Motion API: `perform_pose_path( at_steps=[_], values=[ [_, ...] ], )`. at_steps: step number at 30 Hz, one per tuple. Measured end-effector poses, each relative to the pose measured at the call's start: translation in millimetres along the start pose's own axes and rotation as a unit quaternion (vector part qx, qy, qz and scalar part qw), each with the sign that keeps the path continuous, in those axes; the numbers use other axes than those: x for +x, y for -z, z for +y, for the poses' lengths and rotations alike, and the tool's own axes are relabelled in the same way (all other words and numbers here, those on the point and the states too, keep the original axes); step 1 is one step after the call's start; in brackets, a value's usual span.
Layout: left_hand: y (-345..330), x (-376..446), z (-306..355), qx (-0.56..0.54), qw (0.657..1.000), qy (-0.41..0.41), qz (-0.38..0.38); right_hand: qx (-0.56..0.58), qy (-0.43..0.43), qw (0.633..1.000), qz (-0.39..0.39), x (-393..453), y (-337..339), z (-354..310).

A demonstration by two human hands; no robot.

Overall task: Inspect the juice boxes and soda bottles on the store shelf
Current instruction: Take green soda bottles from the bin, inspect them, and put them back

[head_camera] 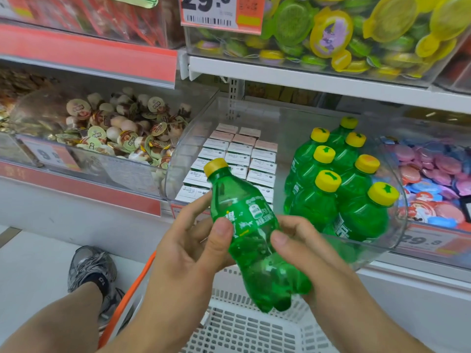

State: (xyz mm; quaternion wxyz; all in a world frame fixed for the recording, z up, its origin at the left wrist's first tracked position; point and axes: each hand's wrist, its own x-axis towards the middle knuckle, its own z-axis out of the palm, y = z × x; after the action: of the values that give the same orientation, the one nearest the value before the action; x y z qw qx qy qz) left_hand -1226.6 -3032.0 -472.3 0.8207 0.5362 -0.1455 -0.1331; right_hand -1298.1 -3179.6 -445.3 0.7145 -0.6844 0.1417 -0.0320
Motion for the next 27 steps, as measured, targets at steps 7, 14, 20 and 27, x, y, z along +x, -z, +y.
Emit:
perform_pose_path(
  at_steps=[7, 14, 20, 27],
  values=[
    [0.6, -0.3, -1.2, 0.051, 0.996, 0.020, -0.069, -0.008, 0.017, 0.999, -0.033, -9.3, -16.4, -1.0],
    [3.0, 1.9, 8.6, 0.116, 0.990, -0.021, -0.074, -0.081, 0.074, 0.993, -0.041, -7.9, -9.4, 3.9],
    [10.6, 3.9, 4.8, 0.036, 0.998, 0.022, -0.047, 0.051, -0.013, 0.998, -0.020, -3.8, -14.7, 14.4],
    [11.8, 10.4, 14.2, 0.140, 0.988, -0.023, -0.063, -0.024, 0.051, 0.998, 0.021, -5.3, -15.8, 9.9]
  ],
)
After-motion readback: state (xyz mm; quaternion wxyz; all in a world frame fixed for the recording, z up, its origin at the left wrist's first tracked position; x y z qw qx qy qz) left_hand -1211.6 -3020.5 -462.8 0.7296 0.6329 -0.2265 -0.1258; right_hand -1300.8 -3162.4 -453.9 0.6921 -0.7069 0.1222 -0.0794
